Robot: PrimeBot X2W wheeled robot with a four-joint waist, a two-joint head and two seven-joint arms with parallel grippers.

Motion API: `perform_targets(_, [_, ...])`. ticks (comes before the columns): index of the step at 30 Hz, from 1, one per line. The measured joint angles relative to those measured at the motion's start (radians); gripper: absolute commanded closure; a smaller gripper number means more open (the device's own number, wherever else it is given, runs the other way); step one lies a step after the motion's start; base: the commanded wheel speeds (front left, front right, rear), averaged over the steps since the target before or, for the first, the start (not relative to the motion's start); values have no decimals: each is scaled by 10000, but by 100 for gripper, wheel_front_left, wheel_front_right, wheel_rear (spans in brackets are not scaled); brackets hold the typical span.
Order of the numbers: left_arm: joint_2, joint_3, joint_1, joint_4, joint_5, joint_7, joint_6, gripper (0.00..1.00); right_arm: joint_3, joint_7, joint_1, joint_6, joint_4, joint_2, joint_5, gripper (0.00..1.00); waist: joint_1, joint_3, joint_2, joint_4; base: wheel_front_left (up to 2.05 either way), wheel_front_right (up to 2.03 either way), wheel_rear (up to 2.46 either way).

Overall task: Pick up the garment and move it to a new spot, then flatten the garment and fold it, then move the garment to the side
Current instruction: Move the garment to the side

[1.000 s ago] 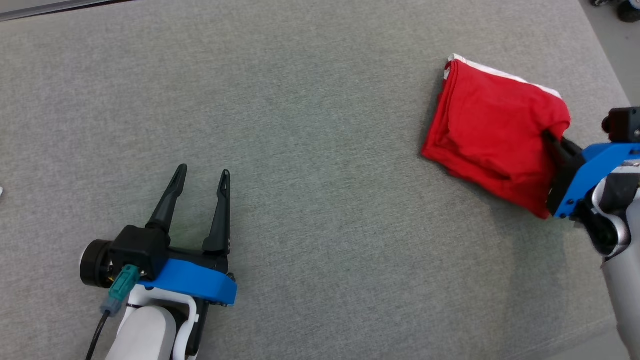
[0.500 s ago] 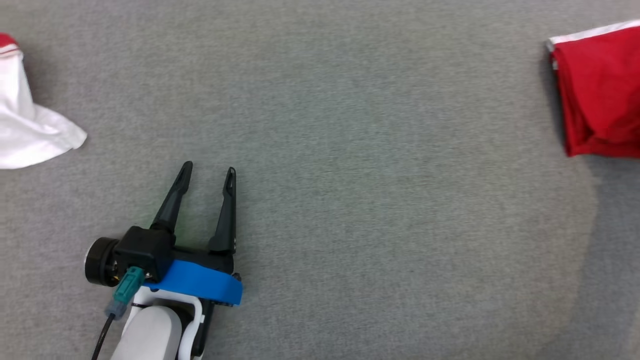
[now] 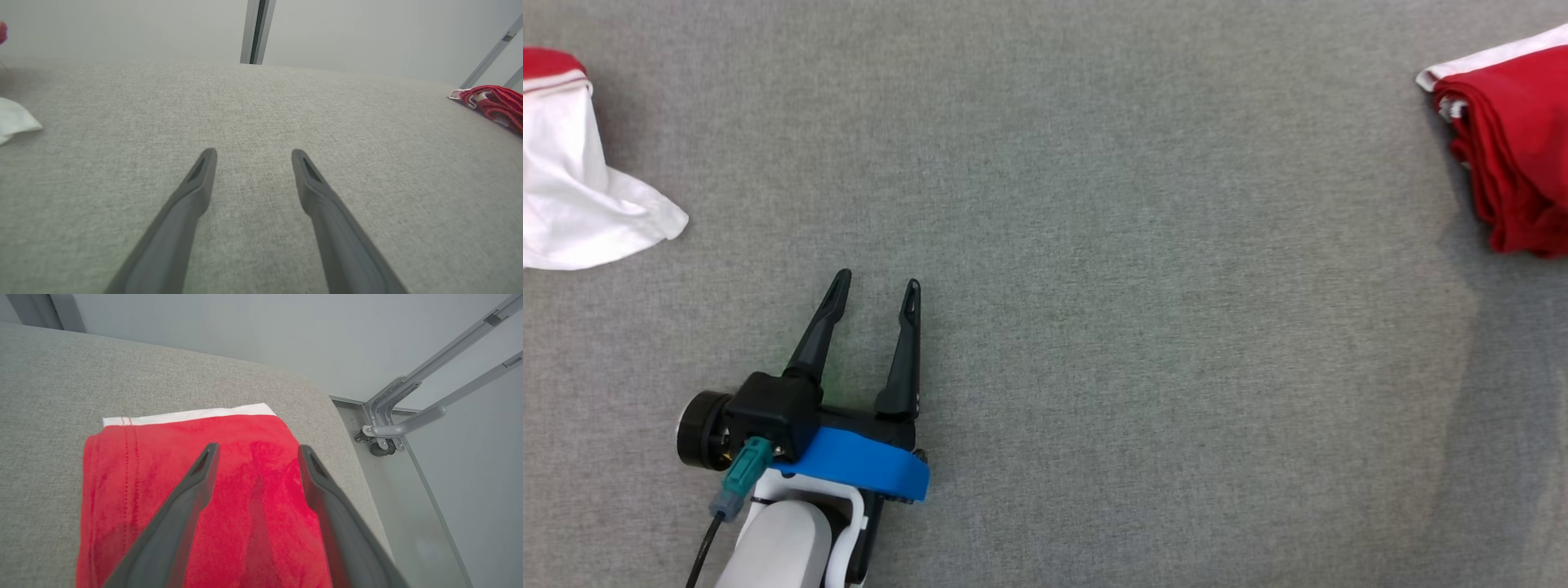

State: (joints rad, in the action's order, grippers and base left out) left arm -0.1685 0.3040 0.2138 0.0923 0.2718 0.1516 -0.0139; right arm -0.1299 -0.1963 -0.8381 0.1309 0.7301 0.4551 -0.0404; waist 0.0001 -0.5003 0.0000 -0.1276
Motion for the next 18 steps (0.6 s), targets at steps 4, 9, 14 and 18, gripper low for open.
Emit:
perform_targets(4, [-48,-50,72,196,81,104,-4,0,21,598,91,0,-77,-309,-84,0,0,385,0,-69,0,0,0])
perform_targets(9, [-98,-341,187,775,366,230,-2,0,148,1513,460,0,-259,-890,-86,0,-1,1144,0,-64,0,0,0])
perform_targets(14, [-117,-729,144,1517,750,577,50,0,410,2527,1188,0,-522,-1783,-132,0,-2,2112,0,4,0,0,0])
perform_targets(18, [2,-951,-272,2086,997,828,59,0,564,3266,2098,0,-930,-2426,309,0,-4,2901,0,108,0,0,0])
